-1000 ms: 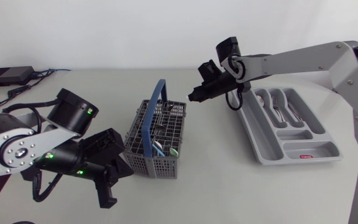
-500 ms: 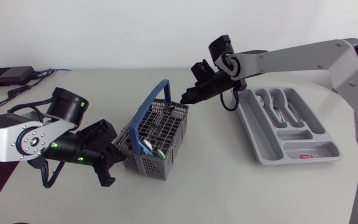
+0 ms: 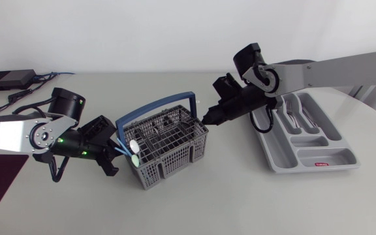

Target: Unload the cutlery basket into the drawer organizer.

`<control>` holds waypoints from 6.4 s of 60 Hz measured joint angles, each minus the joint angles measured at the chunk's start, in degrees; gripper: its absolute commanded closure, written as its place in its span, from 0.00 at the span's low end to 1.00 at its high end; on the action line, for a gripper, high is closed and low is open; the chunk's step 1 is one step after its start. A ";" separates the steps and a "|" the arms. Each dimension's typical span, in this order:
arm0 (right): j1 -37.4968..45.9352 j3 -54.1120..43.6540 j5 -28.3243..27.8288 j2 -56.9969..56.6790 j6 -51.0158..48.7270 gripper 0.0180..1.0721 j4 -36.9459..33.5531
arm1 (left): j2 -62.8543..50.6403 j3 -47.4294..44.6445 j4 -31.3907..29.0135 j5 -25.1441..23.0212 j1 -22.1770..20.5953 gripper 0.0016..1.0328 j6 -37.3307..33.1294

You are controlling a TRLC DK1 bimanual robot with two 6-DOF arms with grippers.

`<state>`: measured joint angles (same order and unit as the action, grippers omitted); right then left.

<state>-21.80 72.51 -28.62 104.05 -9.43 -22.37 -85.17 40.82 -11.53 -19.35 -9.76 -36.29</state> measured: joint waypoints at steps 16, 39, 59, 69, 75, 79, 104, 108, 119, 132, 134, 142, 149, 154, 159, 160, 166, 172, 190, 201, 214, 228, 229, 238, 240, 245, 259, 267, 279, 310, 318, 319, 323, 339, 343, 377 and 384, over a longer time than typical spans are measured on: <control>-0.46 -8.57 0.81 -5.90 0.02 0.95 -0.61 | -5.09 5.44 1.62 -2.64 1.16 0.84 0.04; -1.51 -16.92 1.55 -12.04 0.00 0.95 -0.37 | -10.88 12.57 2.89 -3.21 -0.44 0.84 0.31; -0.55 -17.25 3.41 -12.55 0.00 0.95 1.99 | -3.56 8.61 0.37 -9.84 5.97 0.84 -0.17; -0.31 -17.29 5.05 -14.29 0.00 0.95 3.13 | 1.86 4.87 -1.07 -10.40 5.73 0.84 -0.70; -0.20 -17.29 6.38 -14.93 0.04 0.95 4.76 | 3.91 3.21 -2.45 -10.40 4.50 0.84 -1.09; -0.20 -17.27 6.73 -14.93 0.04 0.95 5.49 | 5.35 2.08 -2.84 -10.43 2.91 0.84 -1.27; -0.22 -15.21 10.56 -12.98 0.70 0.95 7.43 | 7.93 0.79 -4.28 -10.45 2.21 0.84 -1.40; -0.20 -15.76 10.97 -13.57 0.68 0.95 7.50 | 9.38 0.79 -5.14 -10.84 4.74 0.84 -1.99; 1.51 -20.39 10.97 -19.87 0.63 0.80 7.56 | 14.03 0.79 -8.70 -13.68 10.93 0.84 -3.67; 2.08 -26.12 12.70 -27.21 -0.02 0.06 7.32 | 19.61 0.79 -9.62 -16.04 11.87 0.66 -2.12; 1.66 -27.17 13.57 -28.30 -0.04 0.05 7.30 | 20.00 0.79 -9.62 -16.22 11.87 0.64 -1.40; 0.02 -30.29 14.99 -32.68 -0.22 0.05 7.13 | 21.11 0.81 -9.60 -16.37 11.19 0.45 0.98; -0.28 -31.93 15.06 -35.58 -0.20 0.05 6.93 | 22.21 0.81 -9.62 -16.41 9.25 0.33 2.58; -0.42 -32.94 15.19 -37.05 -0.20 0.05 6.54 | 22.91 0.81 -9.62 -16.41 8.07 0.27 3.80; -0.74 -33.40 15.21 -38.05 -0.20 0.05 5.79 | 22.97 1.16 -9.70 -16.41 7.43 0.25 5.53; -0.85 -33.51 15.21 -38.18 -0.20 0.05 5.79 | 22.97 1.31 -9.92 -16.41 7.32 0.25 6.10; -1.57 -33.83 15.21 -39.12 -0.15 0.05 5.40 | 22.53 3.50 -12.70 -16.37 6.97 0.25 8.33; -2.82 -34.01 15.41 -40.02 0.02 0.05 4.24 | 20.94 6.84 -16.15 -15.28 6.45 0.25 10.67; -4.79 -34.86 16.94 -41.18 0.26 0.05 4.09 | 16.06 12.39 -20.98 -4.72 1.73 0.26 16.90; -5.33 -35.58 17.18 -41.70 0.28 0.05 4.09 | 14.71 14.93 -23.58 -0.90 -0.87 0.44 19.96; -5.49 -36.20 17.42 -41.99 0.46 0.05 4.09 | 13.84 16.79 -24.04 1.53 -1.55 0.55 21.57; -5.49 -36.22 17.55 -42.27 0.46 0.05 4.09 | 13.46 16.79 -24.20 3.02 -2.71 0.55 21.79; -5.49 -36.22 17.55 -42.34 0.46 0.05 4.09 | 13.46 16.79 -24.20 3.02 -2.71 0.55 21.79; -5.49 -36.65 17.57 -42.66 0.46 0.05 4.11 | 12.63 16.79 -24.17 3.45 -3.06 0.55 21.97; -5.49 -36.83 17.57 -42.66 0.46 0.05 4.13 | 12.31 16.79 -24.17 3.45 -3.23 0.58 21.99; -5.49 -37.00 17.55 -42.66 0.46 0.05 4.11 | 11.67 16.79 -24.11 3.91 -3.93 0.59 22.27; -5.49 -37.09 17.57 -43.23 0.46 0.05 4.11 | 10.69 16.79 -22.84 4.96 -4.74 0.61 22.82; -5.49 -37.46 17.55 -43.39 0.46 0.05 4.11 | 9.81 16.79 -22.21 6.16 -5.05 0.65 22.84; -5.49 -37.51 17.55 -43.41 0.46 0.05 4.11 | 9.46 16.79 -21.11 6.38 -5.05 0.69 22.86; -5.49 -37.51 17.55 -43.47 0.46 0.05 4.11 | 9.05 16.79 -19.93 6.32 -5.77 0.85 23.26; -5.49 -37.51 17.55 -44.15 0.46 0.05 4.11 | 9.49 16.79 -19.91 6.16 -6.58 0.86 23.26; -5.49 -37.51 17.55 -44.19 0.46 0.05 4.11 | 9.49 16.79 -19.89 6.19 -6.69 0.86 23.26; -5.49 -37.51 17.55 -44.28 0.46 0.05 4.11 | 9.64 16.76 -19.91 6.23 -6.88 0.87 23.26; -5.49 -37.86 17.55 -44.44 0.46 0.05 4.09 | 11.37 16.55 -20.50 6.88 -6.91 0.87 23.26; -5.49 -37.86 17.57 -44.54 0.46 0.05 4.09 | 13.07 16.55 -21.73 7.56 -6.80 0.87 23.26; -7.26 -37.86 17.57 -50.38 -0.20 0.05 1.29 | 31.39 26.91 -37.48 8.11 -6.67 0.87 23.02; -8.98 -37.86 18.27 -53.81 -1.16 0.05 0.81 | 33.88 31.36 -41.20 8.02 -6.88 0.87 23.02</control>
<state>-30.79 34.65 -10.35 50.24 -10.59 -21.56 -51.29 72.18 -52.73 -11.33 -16.64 -13.28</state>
